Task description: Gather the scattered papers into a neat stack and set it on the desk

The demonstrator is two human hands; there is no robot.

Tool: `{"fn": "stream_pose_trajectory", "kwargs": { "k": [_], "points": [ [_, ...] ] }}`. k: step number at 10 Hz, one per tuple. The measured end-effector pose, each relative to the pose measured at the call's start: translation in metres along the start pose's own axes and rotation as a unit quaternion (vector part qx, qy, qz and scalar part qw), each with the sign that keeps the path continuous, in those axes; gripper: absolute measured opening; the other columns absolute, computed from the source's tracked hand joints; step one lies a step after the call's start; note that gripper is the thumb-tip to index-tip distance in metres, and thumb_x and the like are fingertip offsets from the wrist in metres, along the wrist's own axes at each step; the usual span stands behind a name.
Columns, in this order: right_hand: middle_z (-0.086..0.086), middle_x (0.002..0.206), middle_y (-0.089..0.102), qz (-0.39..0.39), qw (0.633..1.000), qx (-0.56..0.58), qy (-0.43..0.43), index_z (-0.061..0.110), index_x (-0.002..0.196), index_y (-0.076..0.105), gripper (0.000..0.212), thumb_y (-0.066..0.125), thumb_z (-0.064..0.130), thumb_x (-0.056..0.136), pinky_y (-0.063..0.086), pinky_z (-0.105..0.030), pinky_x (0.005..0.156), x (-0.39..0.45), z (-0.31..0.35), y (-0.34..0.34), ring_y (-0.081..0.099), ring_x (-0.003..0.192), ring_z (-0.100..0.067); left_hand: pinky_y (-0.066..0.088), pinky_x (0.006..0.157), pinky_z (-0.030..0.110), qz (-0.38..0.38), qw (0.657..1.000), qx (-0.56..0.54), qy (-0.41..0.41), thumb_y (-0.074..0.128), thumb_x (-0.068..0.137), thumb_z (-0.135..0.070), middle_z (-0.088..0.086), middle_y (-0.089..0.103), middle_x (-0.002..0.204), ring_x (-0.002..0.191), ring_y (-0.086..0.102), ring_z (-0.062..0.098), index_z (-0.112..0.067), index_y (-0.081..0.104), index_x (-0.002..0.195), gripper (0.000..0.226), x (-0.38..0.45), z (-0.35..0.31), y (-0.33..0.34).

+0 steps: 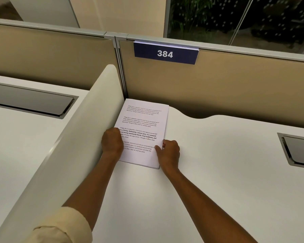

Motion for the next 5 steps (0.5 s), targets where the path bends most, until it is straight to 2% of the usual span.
{"fn": "stream_pose_trajectory", "kwargs": {
  "k": [2,4,5],
  "points": [
    [-0.009,0.110,0.062,0.001,1.000,-0.001,-0.004,0.007,0.117,0.067,0.037,0.070,0.027,0.086,0.052,-0.034,0.088,0.000,-0.002,0.000,0.062,0.100,-0.025,0.051,0.075,0.046,-0.013,1.000,-0.009,0.010,0.043,0.079,0.014,0.030,0.066,0.098,0.090,0.063,0.045,0.010,0.063,0.089,0.022,0.001,0.000,-0.001],
    [-0.011,0.106,0.059,0.005,1.000,0.012,-0.003,0.003,0.103,0.067,0.031,0.067,0.030,0.088,0.047,-0.030,0.081,-0.001,-0.001,-0.006,0.060,0.096,-0.026,0.048,0.073,0.044,-0.032,0.999,-0.025,0.017,0.042,0.080,0.012,0.027,0.066,0.097,0.089,0.063,0.044,0.007,0.062,0.089,0.022,0.002,0.003,-0.001],
    [-0.012,0.116,0.059,0.002,0.998,0.053,0.013,0.004,0.121,0.063,0.042,0.061,0.034,0.092,0.048,-0.033,0.091,-0.003,0.000,-0.013,0.060,0.106,-0.026,0.049,0.072,0.045,-0.047,0.998,-0.026,0.017,0.046,0.086,0.006,0.025,0.065,0.099,0.090,0.062,0.044,0.005,0.060,0.094,0.017,0.000,0.004,0.003]
  ]
}}
Point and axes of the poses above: each hand's wrist, its own x-axis towards the middle knuckle, its own y-axis out of the palm, z = x × y, the point moved 4 cm from there along x, towards the middle knuckle
